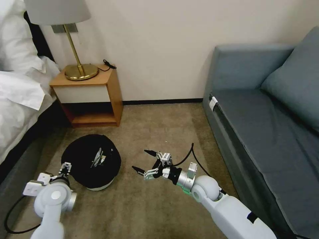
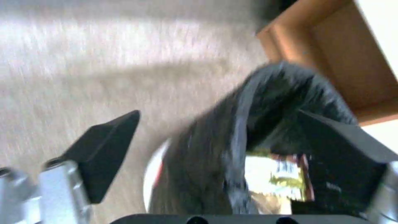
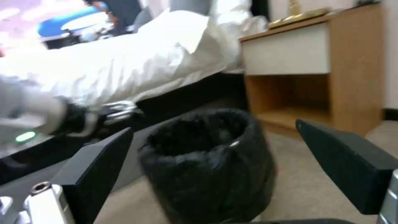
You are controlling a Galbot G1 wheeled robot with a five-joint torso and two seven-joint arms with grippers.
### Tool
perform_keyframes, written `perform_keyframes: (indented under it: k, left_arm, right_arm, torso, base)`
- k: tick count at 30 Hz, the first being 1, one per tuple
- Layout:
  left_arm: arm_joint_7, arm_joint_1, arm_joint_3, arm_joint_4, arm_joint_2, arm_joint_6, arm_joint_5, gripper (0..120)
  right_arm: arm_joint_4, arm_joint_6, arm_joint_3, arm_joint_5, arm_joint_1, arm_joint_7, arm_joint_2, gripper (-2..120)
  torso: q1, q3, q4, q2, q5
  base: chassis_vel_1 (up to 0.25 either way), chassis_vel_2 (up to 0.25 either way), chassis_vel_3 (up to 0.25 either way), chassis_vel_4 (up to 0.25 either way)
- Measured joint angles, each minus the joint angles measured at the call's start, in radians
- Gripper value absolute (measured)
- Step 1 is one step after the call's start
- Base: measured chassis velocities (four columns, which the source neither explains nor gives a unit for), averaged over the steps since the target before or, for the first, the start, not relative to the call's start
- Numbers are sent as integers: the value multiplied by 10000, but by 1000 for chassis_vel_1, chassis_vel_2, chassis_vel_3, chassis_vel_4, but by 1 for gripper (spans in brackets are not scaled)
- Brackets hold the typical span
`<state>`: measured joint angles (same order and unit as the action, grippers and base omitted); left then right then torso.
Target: Pick up the trash bin, then pick up the garbage on the floor and place it into the trash bin.
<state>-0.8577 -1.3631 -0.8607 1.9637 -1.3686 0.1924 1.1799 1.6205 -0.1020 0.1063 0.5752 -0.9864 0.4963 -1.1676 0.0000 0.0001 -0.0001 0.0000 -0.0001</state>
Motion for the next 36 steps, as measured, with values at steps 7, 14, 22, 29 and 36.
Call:
perform_keyframes:
  k: [7,14,22,29,36]
  left_arm:
    - [2361,-972,153,500,591,-757,-3340,100]
    - [4549,-1391,242,470,1186,-1791,-5816,100]
    - [7255,-2152,615,368,1655,-3071,-8041,100]
    - [7972,-2636,733,548,1417,-3576,-8523,100]
    - [7974,-2691,732,610,1386,-3587,-8534,100]
  right_arm:
    - [547,-38,-210,-168,-111,-3171,12,100]
    - [922,51,-629,-626,-494,-5006,-92,100]
    - [1850,81,-1672,-1562,-1820,-6564,-528,100]
    - [2350,-58,-2276,-1806,-2702,-6408,-1067,100]
    - [2542,-114,-2392,-1916,-3008,-6304,-1305,100]
  torso:
    - [0,0,3,0,1]
    - [0,-1,3,-1,2]
    - [0,-1,1,-1,1]
    - [0,-2,3,0,1]
    - [0,-2,1,-1,1]
  base:
    - [0,0,0,0]
    - [0,0,0,0]
    - [0,0,0,0]
    - [0,0,0,0]
    - [0,0,0,0]
